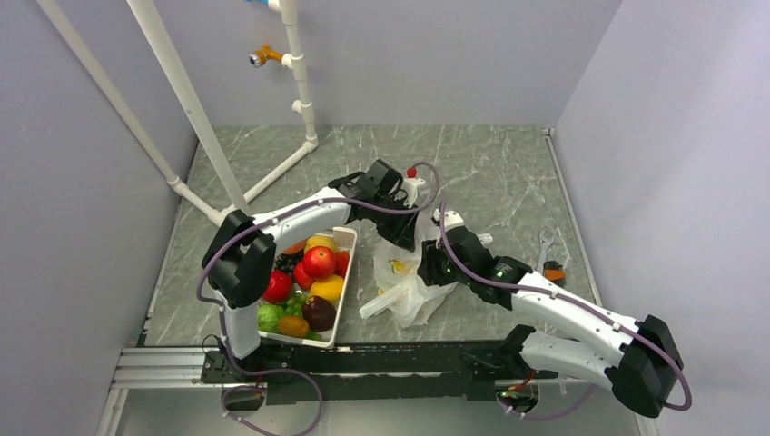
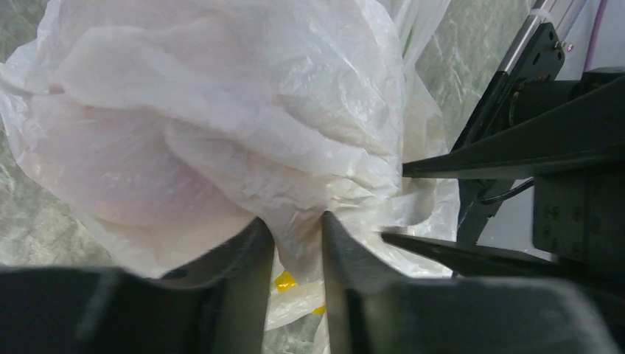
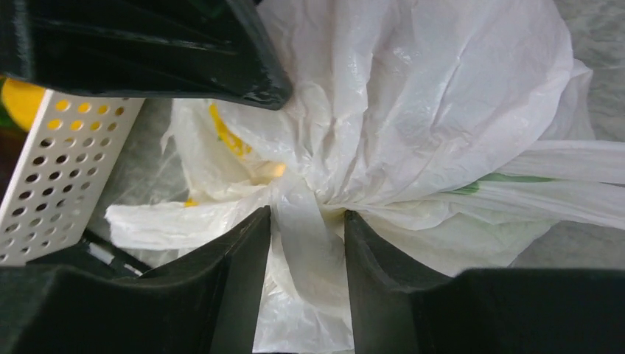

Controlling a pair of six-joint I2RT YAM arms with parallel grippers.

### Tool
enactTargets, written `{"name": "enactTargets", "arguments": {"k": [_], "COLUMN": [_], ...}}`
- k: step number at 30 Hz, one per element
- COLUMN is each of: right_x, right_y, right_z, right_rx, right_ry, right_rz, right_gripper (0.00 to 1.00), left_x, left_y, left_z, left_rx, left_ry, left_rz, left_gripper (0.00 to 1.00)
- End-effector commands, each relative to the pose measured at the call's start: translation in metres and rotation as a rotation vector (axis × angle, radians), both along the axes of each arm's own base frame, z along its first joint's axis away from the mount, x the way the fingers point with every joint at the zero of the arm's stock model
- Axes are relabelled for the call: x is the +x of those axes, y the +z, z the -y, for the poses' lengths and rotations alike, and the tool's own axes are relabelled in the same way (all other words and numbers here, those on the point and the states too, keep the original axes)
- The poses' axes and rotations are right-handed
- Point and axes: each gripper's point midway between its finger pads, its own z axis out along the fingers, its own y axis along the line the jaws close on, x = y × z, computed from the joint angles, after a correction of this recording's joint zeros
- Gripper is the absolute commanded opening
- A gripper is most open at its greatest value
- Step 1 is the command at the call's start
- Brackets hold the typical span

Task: Take the fake fruits out of the plastic bag
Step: Untie the plastic bag at the center of the board.

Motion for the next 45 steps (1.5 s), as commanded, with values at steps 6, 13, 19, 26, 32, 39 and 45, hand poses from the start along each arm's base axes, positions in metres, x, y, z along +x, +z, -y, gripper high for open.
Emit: {"name": "enactTargets", "arguments": {"k": [6, 13, 19, 26, 32, 39, 45], "right_x": [0.03, 0.008, -0.011, -0.02, -0.004, 0.011, 0.015], "right_y": [0.024, 0.019, 0.022, 0.022, 0.068, 0.094, 0.09], "right_z": [0.011, 0.031, 0.054, 0.064, 0.051, 0.003, -0.013], "right_rx": [0.024, 0.182, 0.334, 0.303, 0.193, 0.101, 0.119], "right_ry": [-0.171, -0.308, -0.394, -0.377, -0.244, 0.025, 0.094], "right_rz": [0.138, 0.1, 0.118, 0.124, 0.222, 0.258, 0.28], "right_gripper": [0.15, 0.0, 0.0, 0.0, 0.29, 0.46, 0.71], "left_x": [0.011, 0.041, 0.074, 0.082, 0.076, 0.077, 0.076], "left_y": [0.015, 0.031, 0.03, 0.028, 0.028, 0.027, 0.03], "left_z": [-0.014, -0.046, -0.083, -0.095, -0.091, -0.092, -0.091], "left_rx": [0.026, 0.123, 0.203, 0.217, 0.19, 0.204, 0.196], "left_ry": [-0.001, 0.118, 0.253, 0.281, 0.265, 0.265, 0.263], "left_rz": [0.093, 0.255, 0.208, 0.182, 0.152, 0.149, 0.151], "left_gripper": [0.0, 0.0, 0.0, 0.0, 0.0, 0.0, 0.0]}}
